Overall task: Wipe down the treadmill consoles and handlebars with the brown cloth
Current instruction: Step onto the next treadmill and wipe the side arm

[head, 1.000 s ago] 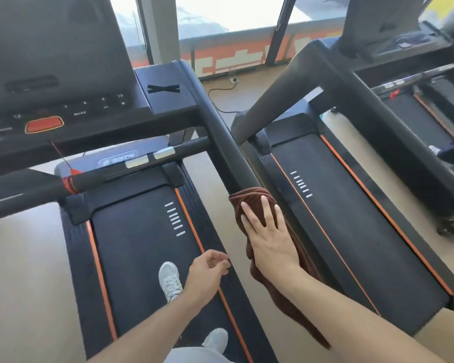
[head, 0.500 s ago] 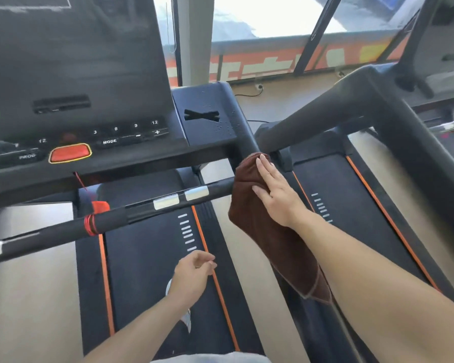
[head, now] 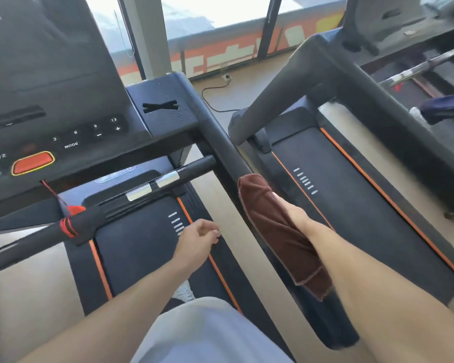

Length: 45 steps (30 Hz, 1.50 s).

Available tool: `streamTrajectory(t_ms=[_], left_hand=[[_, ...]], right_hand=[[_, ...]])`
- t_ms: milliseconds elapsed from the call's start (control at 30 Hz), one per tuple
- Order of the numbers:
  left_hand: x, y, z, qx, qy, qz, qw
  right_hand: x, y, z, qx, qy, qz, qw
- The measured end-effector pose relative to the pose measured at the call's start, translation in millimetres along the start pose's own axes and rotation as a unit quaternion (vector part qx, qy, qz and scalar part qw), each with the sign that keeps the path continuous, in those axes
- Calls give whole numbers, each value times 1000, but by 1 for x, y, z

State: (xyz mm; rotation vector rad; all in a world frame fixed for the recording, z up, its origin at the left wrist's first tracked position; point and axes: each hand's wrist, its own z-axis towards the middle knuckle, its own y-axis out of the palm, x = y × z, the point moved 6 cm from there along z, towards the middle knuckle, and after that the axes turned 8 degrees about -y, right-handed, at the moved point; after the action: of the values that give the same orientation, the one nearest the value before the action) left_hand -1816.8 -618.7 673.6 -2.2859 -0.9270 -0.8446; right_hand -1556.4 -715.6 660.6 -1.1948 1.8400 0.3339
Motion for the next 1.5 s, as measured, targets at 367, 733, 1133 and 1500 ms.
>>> streamTrajectory(t_ms=[367, 733, 1133, 1500], left_hand=[[-24, 148, -84, -94, -17, -93, 991], [-76, 195, -122, -110, -19, -65, 992], [-51, 86, -139, 25, 85, -95, 991], [-28, -63, -71, 119, 99, -113, 982]], right_hand=[[78, -65, -145, -13, -106, -150, 983], [141, -83, -236, 174, -160, -56, 970], [63, -7, -260, 199, -251, -9, 947], [-22, 107, -168, 166, -224, 75, 957]])
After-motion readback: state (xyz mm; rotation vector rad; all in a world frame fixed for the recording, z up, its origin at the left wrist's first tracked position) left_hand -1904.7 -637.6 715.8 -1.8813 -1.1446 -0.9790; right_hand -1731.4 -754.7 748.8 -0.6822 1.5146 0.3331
